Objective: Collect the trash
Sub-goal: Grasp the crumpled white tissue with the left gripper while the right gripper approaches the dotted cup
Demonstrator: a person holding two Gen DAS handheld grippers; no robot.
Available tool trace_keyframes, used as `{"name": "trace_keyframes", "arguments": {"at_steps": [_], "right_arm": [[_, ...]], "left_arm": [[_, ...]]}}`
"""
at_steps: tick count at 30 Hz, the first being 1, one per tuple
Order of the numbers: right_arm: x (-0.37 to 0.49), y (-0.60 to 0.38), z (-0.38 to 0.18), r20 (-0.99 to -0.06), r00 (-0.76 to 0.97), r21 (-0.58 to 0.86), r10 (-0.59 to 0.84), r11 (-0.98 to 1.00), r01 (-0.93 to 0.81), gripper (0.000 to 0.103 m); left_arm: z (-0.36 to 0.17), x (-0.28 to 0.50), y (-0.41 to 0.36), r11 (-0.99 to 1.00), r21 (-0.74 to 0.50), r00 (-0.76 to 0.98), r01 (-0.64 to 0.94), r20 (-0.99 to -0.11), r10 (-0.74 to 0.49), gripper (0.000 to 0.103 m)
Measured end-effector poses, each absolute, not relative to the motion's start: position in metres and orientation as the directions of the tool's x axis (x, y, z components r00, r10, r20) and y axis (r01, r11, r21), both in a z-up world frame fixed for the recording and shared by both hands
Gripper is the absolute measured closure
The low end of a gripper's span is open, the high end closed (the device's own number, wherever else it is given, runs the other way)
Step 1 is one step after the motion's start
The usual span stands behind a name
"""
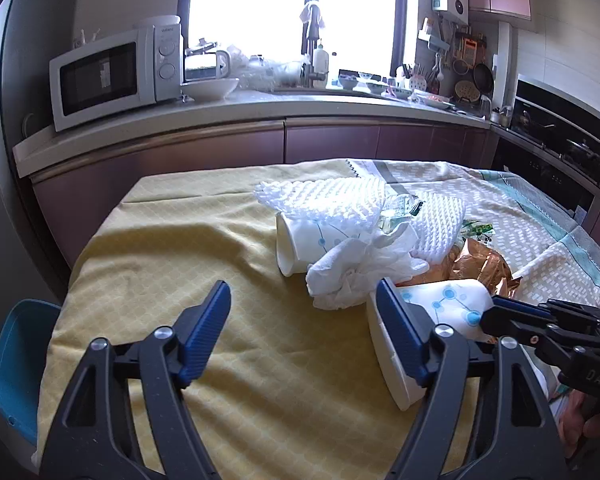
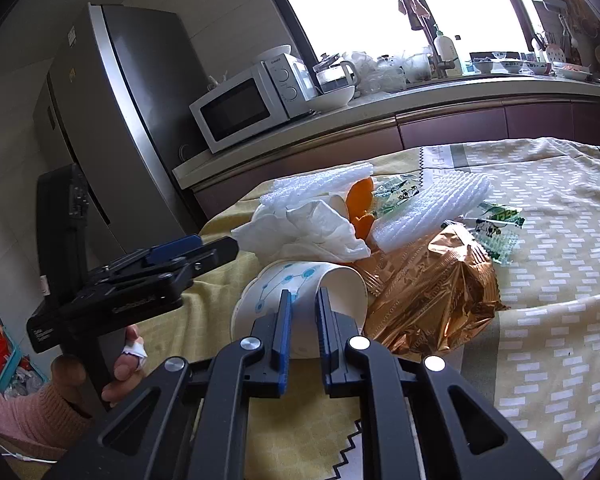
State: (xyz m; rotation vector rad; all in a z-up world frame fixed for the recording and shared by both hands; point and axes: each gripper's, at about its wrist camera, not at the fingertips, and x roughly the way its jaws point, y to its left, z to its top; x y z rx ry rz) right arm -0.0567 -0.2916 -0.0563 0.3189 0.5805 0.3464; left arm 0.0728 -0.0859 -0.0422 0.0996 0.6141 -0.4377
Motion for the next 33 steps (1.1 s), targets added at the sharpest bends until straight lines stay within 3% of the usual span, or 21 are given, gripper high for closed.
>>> {"name": "trace_keyframes", "arguments": {"at_steps": [4,9,23,29,32,33], "right_arm": [[-0.057,-0.297,-0.053,-0.461,0.779,0.400,0.425,0.883,-0.245,0.097],[-0.056,-0.303,-0.049,-0.445,0.776,0.420,0.447,0.870,-0.260,0.099],[-0.059,-0.289,-0.020,-0.382,0.769,0.420,0.513,0.837,-0.350,0.102],[-0.054,-0.273,-0.016,-0.415,0.770,0.375,0.484,0.862,-0.340,0.102],[-0.051,-0.286,-0.020,-0.432,0.789,0.386,0.438,0.880,-0.277,0.097],[-0.050,-0.291,-0.023,-0.454,0.791,0.380,0.411,0.892,-0.246,0.087]], "left_arm": [[-0.056,0.100,-0.095,0.889,-0.074,0.663,0.453,-0.639,-0.391,0.064],[-0.062,0.103,-0.102,0.882,-0.107,0.638,0.459,-0.652,-0.411,0.100],[-0.021,0.053,-0.052,0.878,-0.159,0.685,0.452,-0.568,-0.456,0.101],[-0.001,0.033,-0.005,0.896,-0.169,0.725,0.411,-0.534,-0.434,0.101],[0.002,0.024,0.009,0.906,-0.157,0.742,0.393,-0.528,-0.413,0.101],[0.001,0.023,0.013,0.909,-0.153,0.745,0.387,-0.529,-0.406,0.101]]}}
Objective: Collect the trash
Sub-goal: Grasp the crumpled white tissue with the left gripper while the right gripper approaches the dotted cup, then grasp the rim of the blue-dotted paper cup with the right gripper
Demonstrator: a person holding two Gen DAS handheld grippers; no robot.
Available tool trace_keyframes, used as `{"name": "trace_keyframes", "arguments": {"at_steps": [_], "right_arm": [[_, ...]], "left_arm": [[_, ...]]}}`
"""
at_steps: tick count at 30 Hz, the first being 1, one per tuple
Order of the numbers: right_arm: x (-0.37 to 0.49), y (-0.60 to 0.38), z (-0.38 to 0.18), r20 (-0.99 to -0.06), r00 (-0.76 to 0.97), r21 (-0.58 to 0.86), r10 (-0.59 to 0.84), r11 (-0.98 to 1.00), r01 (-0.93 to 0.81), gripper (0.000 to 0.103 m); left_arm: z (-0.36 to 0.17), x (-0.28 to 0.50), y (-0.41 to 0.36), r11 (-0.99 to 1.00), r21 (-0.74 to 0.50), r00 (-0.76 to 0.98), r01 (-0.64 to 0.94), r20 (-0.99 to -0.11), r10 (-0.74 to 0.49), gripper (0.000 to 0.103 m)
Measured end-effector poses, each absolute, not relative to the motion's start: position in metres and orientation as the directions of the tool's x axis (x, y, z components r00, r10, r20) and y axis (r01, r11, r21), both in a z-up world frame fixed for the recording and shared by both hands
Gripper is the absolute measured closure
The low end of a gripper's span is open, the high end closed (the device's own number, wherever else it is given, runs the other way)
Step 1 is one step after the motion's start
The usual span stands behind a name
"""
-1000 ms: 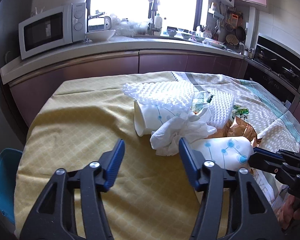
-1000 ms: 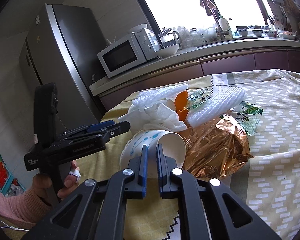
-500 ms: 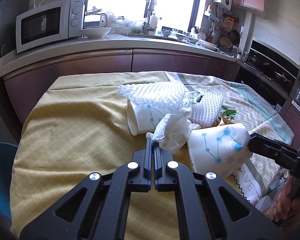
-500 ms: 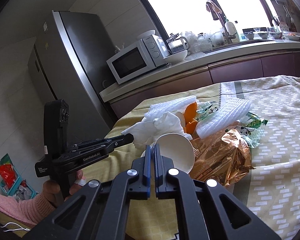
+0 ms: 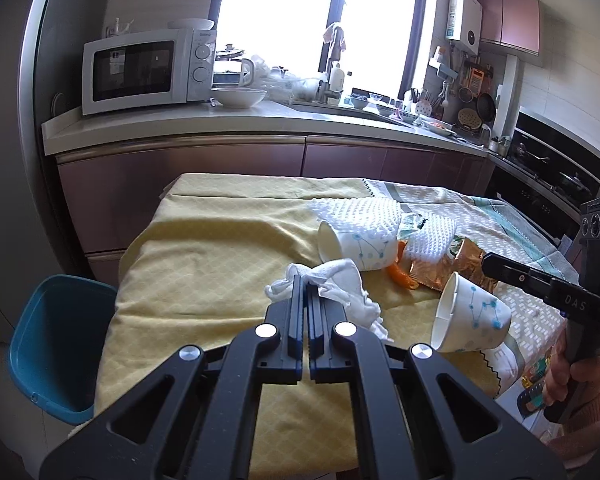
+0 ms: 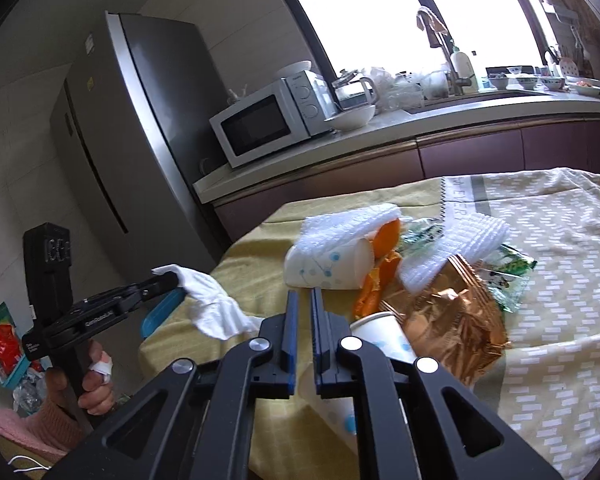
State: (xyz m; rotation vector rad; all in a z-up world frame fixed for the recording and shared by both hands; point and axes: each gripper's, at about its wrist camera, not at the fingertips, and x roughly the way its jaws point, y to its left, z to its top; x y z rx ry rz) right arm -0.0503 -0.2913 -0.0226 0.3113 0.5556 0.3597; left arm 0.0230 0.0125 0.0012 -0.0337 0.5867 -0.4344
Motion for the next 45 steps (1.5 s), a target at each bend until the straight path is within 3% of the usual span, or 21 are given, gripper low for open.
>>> {"name": "trace_keyframes", "arguments": {"at_steps": [3,5,13,28,33,45], "right_arm": [[-0.057,-0.308,-0.033,-0.491,0.802,0.375,0.342,0.913,-0.159,0.066],[-0.063,-0.317,-0.040,-0.515,0.804,0.365,0.299,0.925,-0.110,0.062],[-0.087,-0.336,-0.061,-0.544,0.796,0.425,0.266,0.905,-0.013,0.062],[-0.076,-0.313,-0.066,-0.522,0.746,0.542,0.413,0.836,-0.084,0.067],[-0.053,-0.289,-0.064,-0.522,0.747,0.474,0.412,0.868,-0.147,0.069],[-0.057,-0.277,-0.065,-0.529,0.721,0.509,0.447,0.847,-0.153,0.067]], "left_arm": [[-0.001,0.021,0.022,0.911,-0.161,0.743,0.379,-0.534,-0.403,0.101],[-0.003,0.022,0.026,0.913,-0.168,0.742,0.371,-0.537,-0.401,0.101],[-0.013,0.026,0.024,0.917,-0.175,0.738,0.358,-0.548,-0.393,0.101],[-0.016,0.024,0.030,0.921,-0.183,0.742,0.345,-0.548,-0.387,0.101],[-0.019,0.022,0.033,0.924,-0.193,0.743,0.330,-0.551,-0.380,0.101],[-0.023,0.025,0.042,0.926,-0.212,0.742,0.312,-0.555,-0.377,0.101]]}}
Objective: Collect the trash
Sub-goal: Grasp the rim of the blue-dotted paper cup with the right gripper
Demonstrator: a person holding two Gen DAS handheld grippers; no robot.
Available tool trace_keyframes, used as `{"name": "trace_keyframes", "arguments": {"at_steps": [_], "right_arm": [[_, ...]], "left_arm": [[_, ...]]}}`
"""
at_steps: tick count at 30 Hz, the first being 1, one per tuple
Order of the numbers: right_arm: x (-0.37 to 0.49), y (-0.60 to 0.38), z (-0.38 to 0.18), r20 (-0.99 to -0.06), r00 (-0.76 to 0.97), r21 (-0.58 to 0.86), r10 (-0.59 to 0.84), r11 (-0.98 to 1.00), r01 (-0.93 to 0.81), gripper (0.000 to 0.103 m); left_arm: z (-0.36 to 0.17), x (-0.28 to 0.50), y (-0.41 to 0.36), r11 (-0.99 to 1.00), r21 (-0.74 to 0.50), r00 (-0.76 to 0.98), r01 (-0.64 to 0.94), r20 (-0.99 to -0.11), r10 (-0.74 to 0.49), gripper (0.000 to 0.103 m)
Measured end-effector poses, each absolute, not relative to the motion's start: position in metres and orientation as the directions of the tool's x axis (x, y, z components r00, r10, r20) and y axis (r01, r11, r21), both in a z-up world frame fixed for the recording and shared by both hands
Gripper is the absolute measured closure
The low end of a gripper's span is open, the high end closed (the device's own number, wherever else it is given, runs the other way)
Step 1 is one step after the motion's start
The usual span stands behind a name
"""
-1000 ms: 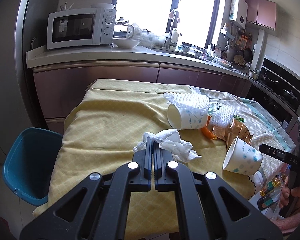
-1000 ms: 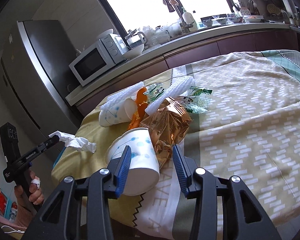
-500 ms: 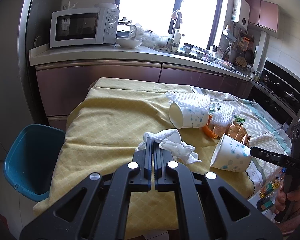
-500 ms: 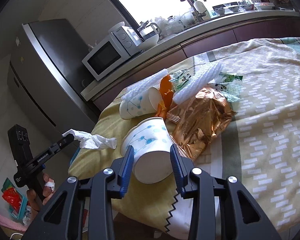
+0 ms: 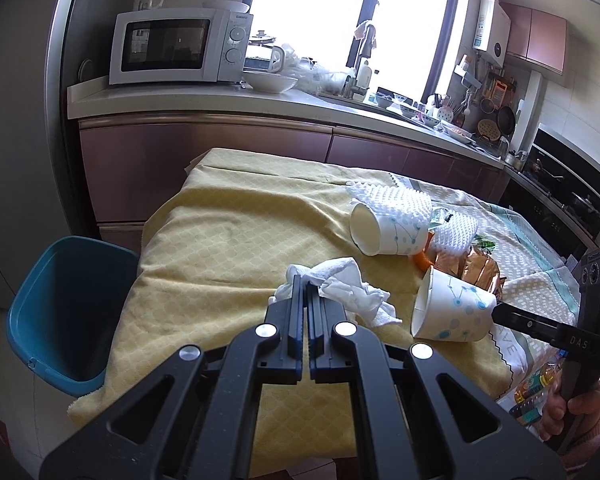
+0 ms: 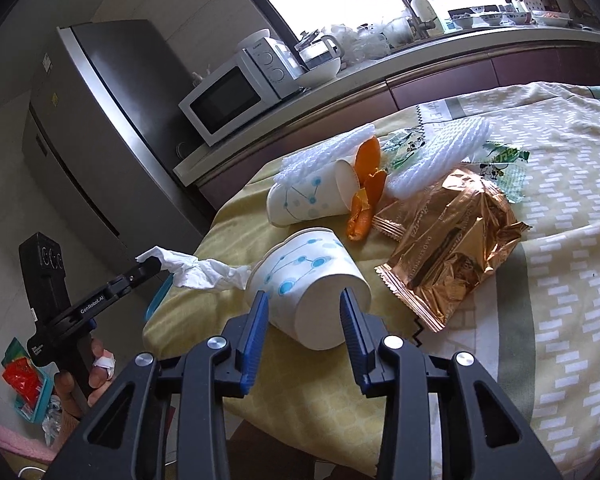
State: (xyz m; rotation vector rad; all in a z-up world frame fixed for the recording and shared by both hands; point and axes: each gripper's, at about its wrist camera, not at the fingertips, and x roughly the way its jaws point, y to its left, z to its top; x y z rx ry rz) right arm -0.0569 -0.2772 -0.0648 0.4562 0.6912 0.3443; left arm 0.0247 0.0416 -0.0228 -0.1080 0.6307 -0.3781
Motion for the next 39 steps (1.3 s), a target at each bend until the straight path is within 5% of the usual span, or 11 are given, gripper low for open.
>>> {"name": "trace_keyframes", "arguments": {"at_steps": [2,10,39], "right_arm": [[-0.052,-0.272,-0.068,-0.531,0.712,0.514,0.459,0.843,-0.160,0.068],[-0.039,-0.267,-0.074,-0.531,0.687,0.533,0.496,0.826,-0.184,0.098],[-0.008,-0.224,-0.034,-0.412,0.597,0.579,0.688,0.704,-0.411,0.103]], "left_arm": [[-0.023,0.022,0.040,0.927,-0.208,0.742,0.313,-0.555,-0.375,0.101],[-0.024,0.019,0.049,0.932,-0.214,0.752,0.291,-0.552,-0.361,0.101],[0.013,0.004,0.108,0.960,-0.207,0.835,0.189,-0.481,-0.268,0.101]]}}
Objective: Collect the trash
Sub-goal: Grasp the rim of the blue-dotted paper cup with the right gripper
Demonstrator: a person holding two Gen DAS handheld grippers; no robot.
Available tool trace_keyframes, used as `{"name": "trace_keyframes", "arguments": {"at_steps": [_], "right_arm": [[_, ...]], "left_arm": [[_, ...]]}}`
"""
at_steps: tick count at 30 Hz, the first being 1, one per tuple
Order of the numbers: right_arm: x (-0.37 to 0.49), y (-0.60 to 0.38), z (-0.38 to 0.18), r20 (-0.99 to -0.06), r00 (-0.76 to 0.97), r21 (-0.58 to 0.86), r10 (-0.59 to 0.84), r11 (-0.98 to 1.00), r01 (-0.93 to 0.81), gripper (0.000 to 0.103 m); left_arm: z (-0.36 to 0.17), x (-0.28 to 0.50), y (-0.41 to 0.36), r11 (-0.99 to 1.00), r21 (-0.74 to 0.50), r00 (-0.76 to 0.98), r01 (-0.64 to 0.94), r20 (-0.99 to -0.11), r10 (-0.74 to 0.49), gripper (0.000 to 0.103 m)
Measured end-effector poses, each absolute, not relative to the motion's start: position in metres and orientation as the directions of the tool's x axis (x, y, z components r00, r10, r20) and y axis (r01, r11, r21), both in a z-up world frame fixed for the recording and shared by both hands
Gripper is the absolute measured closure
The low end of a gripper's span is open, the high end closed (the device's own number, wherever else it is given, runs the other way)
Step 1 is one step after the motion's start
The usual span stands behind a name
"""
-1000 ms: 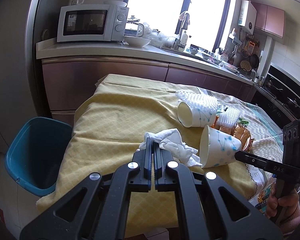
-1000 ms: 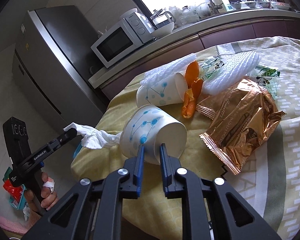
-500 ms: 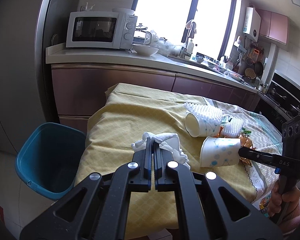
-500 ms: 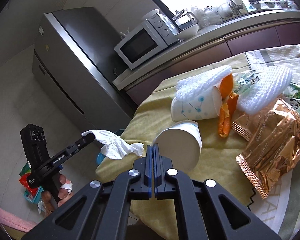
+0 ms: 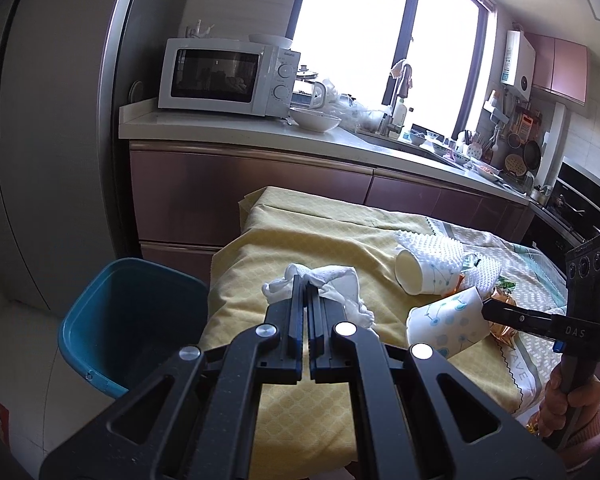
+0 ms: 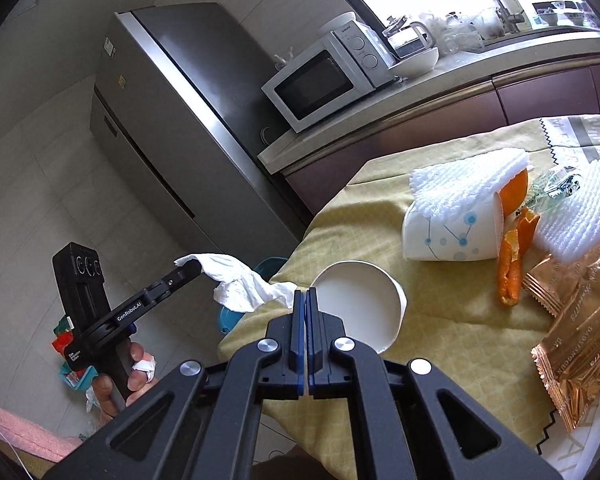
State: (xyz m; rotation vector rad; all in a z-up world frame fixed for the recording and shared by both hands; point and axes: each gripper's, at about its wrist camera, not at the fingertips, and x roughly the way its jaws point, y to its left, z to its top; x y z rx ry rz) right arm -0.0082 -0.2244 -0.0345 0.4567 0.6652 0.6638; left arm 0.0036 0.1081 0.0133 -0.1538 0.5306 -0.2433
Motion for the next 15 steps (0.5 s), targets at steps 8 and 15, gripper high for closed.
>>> {"name": "trace_keyframes", "arguments": {"at_steps": [8,15], "right_arm": [[-0.008,-0.231,-0.046,-0.486,0.637,0.524,0.598,0.783,-0.335,0.072],[-0.007,-0.251,-0.069,-0.550,0.656,0.517,0.517,0.828,-0.217,0.036]], "left_arm": [[0.005,0.007,0.106,0.957,-0.215,0.822,0.196,-0.495,-0.280,0.101],[0.000,0.007,0.100,0.955,-0.214,0.815,0.203,-0.504,-0.286,0.101]]}}
